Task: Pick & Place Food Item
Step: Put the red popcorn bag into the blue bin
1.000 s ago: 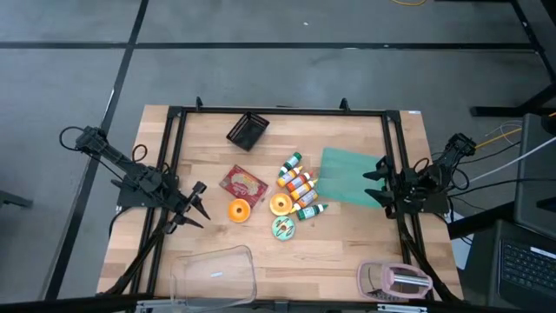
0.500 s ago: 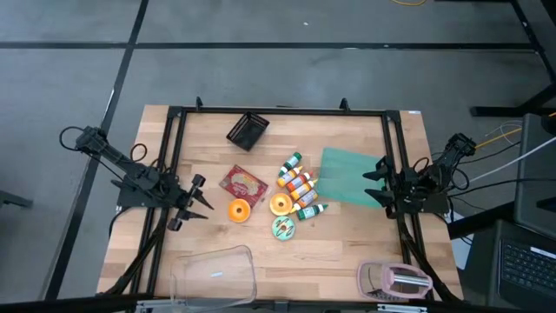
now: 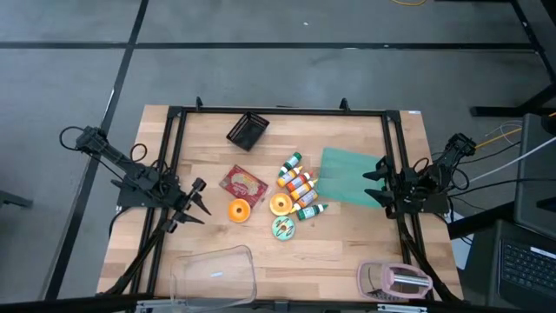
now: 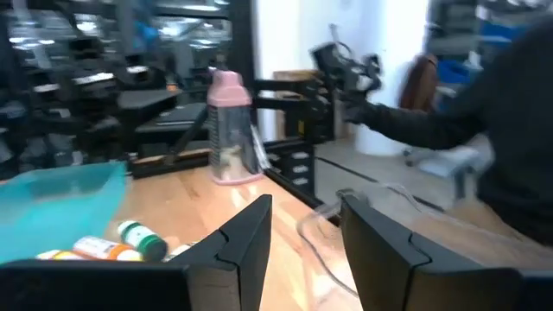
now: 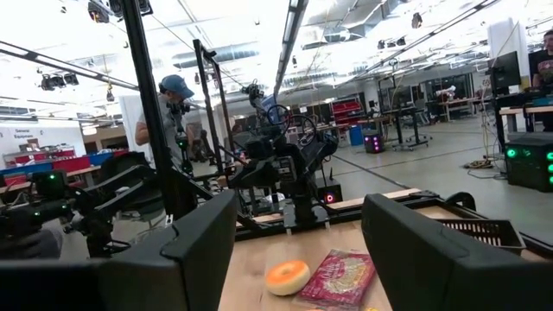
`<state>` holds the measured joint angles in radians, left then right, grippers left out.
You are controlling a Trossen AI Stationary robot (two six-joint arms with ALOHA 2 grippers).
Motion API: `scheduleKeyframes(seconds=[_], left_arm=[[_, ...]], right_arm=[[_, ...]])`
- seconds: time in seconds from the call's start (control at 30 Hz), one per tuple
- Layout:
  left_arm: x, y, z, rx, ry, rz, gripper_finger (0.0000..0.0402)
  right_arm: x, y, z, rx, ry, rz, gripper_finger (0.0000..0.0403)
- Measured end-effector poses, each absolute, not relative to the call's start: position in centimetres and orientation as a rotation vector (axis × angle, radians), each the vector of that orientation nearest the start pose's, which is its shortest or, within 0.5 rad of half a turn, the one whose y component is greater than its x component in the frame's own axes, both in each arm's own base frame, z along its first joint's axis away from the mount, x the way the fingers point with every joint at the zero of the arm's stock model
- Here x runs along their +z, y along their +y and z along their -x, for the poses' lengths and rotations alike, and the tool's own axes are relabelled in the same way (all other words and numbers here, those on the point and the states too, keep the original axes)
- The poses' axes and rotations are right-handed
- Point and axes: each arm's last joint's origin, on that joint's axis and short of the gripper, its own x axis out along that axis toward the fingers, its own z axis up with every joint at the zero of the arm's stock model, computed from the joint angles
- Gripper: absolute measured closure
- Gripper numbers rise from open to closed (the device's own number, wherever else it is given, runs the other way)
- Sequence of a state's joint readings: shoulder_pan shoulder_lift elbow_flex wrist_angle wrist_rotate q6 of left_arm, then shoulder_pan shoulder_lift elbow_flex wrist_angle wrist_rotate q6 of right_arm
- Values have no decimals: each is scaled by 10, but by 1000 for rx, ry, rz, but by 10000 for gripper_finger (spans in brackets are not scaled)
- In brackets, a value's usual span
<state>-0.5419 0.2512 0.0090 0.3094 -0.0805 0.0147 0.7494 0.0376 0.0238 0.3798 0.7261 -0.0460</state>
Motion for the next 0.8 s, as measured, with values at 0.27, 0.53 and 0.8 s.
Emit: scheduleKeyframes(seconds=[0.27,0.53,0.8], left_arm=[[176,-49,-100,-194,-55,164,258],[175,-41,-102,55,-59,164,256],[159,-24,-111,362,78,44,245]], right_arm=[[202,41,-76,-85,-262,-194,158],[200,36,-80,-154,-254,-226,158],[188,36,-98,-263,-160,-259,158]])
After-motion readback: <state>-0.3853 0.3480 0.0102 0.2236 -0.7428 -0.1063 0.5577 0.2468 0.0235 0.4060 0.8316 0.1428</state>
